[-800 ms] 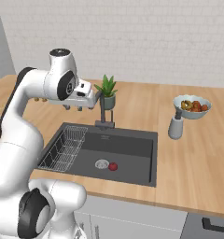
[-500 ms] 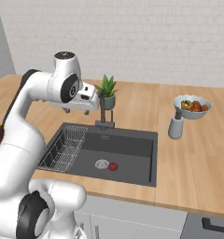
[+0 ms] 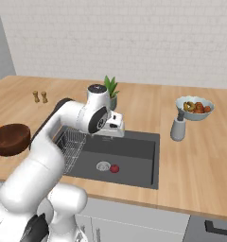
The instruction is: Pick the tomato from the sink and place it in the bowl. Then pick the bowl and place it in the microwave. Then close the microwave door and press the start button.
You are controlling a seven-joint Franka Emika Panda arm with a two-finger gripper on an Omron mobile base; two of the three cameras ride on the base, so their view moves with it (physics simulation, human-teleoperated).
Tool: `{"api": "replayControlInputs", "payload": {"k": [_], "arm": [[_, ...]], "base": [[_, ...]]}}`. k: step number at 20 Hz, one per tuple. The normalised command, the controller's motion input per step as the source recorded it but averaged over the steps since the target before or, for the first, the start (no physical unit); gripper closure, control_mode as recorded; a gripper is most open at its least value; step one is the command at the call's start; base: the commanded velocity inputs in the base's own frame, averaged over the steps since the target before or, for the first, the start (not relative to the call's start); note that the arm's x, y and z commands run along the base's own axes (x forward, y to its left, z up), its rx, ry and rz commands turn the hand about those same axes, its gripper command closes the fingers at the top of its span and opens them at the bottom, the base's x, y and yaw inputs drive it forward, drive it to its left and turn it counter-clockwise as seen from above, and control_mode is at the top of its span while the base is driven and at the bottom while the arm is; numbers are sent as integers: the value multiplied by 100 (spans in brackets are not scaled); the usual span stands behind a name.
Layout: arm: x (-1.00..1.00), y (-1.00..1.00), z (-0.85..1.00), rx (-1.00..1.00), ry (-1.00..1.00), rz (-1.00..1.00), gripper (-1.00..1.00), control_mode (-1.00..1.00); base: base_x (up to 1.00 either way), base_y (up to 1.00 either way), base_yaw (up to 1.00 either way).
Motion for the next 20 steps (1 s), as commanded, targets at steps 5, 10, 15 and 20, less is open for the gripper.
{"api": "replayControlInputs", "payload": {"k": [5,10,15,20], "arm": [[46,-39,-100,0,0,1,-100,-100],[79,-2,-100,1,0,-3,-100,-100],[66,-1,-96,16,0,0,-100,-100],[42,0,-66,13,9,-1,-100,-100]], "base": [[0,0,0],[0,0,0],[0,0,0],[0,0,0]]}}
